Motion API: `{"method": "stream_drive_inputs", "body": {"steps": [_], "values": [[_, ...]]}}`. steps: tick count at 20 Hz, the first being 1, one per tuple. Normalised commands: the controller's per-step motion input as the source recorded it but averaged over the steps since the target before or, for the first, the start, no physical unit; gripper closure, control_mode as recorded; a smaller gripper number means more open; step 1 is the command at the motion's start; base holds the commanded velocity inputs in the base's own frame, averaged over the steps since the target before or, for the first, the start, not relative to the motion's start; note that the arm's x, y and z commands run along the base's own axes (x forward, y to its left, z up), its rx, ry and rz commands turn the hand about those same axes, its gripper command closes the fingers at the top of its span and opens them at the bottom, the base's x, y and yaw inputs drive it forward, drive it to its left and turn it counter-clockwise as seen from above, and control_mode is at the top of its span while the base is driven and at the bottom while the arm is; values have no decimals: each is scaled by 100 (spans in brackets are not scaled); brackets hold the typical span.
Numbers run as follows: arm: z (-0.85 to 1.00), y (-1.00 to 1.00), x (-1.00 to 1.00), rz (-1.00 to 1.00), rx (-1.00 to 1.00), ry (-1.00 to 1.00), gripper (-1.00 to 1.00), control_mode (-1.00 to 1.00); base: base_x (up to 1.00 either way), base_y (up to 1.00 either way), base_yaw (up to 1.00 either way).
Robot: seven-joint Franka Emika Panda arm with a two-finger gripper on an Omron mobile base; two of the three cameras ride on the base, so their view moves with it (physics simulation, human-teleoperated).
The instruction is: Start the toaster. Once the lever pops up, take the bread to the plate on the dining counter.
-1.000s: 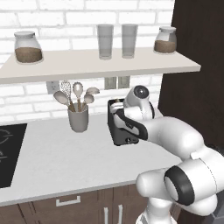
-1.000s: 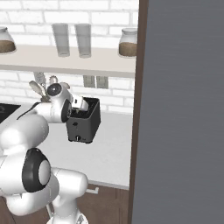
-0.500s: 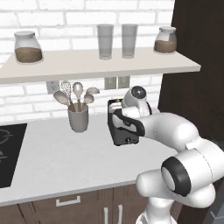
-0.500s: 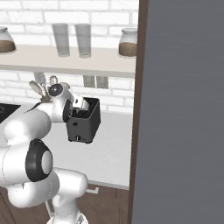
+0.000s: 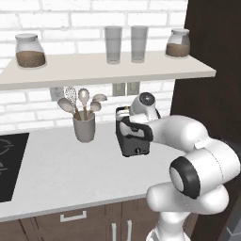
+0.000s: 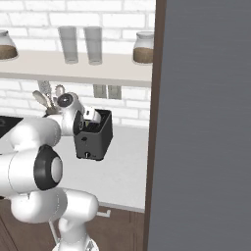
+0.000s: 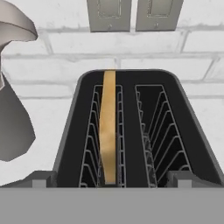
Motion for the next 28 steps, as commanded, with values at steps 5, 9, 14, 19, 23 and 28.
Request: {"method": "stream_drive_inputs", "body": {"steps": [5,9,14,19,23,28], "values": [[-15,0,21,0,0,0,-100,-100,0,0,0],[-11,2,15,0,0,0,-100,-100,0,0,0],[-11,1,13,0,0,0,-100,-100,0,0,0],[-8,0,10,0,0,0,-100,-100,0,0,0],[-6,0,13,0,0,0,-100,-100,0,0,0],[-9,0,14,0,0,0,-100,-100,0,0,0]]}}
